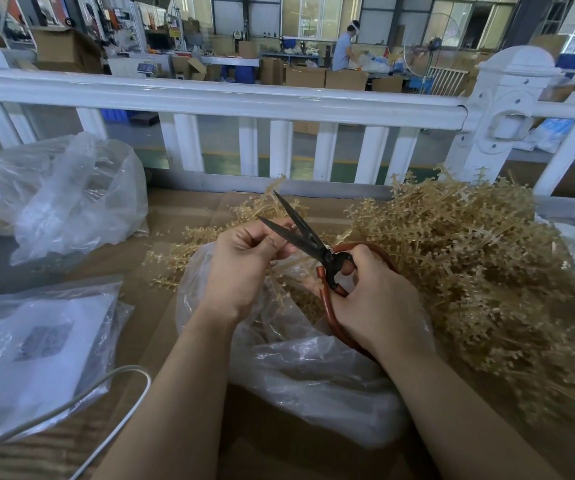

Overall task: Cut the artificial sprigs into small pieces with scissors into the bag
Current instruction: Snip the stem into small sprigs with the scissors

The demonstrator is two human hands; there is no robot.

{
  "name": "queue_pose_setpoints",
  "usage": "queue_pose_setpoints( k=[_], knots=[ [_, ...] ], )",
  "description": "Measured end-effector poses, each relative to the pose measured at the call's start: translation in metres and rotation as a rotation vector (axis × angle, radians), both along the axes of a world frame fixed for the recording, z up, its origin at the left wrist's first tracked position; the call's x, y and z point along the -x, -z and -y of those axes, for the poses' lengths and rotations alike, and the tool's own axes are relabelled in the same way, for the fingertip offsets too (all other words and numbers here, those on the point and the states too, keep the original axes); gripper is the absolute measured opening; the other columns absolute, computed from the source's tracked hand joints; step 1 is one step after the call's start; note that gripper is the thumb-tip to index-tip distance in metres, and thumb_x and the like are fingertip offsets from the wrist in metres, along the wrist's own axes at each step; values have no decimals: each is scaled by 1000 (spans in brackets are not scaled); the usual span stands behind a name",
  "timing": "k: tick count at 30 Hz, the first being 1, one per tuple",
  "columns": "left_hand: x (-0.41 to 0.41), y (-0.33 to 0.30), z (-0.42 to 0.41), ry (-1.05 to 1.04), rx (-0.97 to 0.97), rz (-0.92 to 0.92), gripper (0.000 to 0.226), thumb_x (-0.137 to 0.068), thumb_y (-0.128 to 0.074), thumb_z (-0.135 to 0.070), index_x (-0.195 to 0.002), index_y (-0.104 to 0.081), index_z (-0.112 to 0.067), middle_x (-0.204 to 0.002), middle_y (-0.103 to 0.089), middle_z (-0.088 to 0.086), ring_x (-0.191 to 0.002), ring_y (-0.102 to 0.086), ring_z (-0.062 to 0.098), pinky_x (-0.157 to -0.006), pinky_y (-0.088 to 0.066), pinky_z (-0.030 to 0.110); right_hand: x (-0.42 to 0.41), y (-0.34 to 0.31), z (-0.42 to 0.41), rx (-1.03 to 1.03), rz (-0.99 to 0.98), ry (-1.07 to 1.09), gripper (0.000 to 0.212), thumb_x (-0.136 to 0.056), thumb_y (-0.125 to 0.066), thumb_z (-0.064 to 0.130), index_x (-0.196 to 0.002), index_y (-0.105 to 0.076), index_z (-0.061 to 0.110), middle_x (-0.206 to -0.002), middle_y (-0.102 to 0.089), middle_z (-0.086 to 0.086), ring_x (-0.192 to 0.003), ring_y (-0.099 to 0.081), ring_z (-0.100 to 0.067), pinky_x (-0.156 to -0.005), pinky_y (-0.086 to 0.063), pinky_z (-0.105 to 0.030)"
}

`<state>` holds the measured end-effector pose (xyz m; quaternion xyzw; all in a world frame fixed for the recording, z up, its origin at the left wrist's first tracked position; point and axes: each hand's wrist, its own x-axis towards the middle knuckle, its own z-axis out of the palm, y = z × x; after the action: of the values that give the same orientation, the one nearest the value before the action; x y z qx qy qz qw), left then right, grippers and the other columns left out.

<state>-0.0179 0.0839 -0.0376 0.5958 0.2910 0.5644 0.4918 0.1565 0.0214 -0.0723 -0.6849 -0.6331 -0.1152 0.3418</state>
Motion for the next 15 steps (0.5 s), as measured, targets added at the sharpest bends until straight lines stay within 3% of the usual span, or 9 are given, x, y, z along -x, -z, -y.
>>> queue_pose_setpoints(
  k=[4,7,15],
  knots=[
    [1,0,-1,-18,-49,-81,28,-93,-60,2,-75,-72,-16,-66,-69,-5,-67,-62,7,-70,-53,20,1,-1,2,20,-18,3,43,-85,-39,78,-81,-34,35,-56,-46,16,-46,-46,1,-39,-38,-24],
    [2,0,-1,-21,-64,-83,28,-93,-61,1,-72,-71,-14,-67,-69,-3,-68,-62,7,-71,-52,19,1,-2,4,10,-23,6,42,-84,-36,76,-80,-35,34,-54,-46,16,-45,-42,4,-39,-28,-19],
    [2,2,-1,4,-39,-47,29,-94,-59,0,-73,-70,-16,-67,-68,-4,-69,-61,8,-71,-52,19,0,0,2,43,-24,-2,44,-87,-41,75,-78,-39,32,-56,-51,14,-50,-52,-9,-45,-39,-26]
  ],
)
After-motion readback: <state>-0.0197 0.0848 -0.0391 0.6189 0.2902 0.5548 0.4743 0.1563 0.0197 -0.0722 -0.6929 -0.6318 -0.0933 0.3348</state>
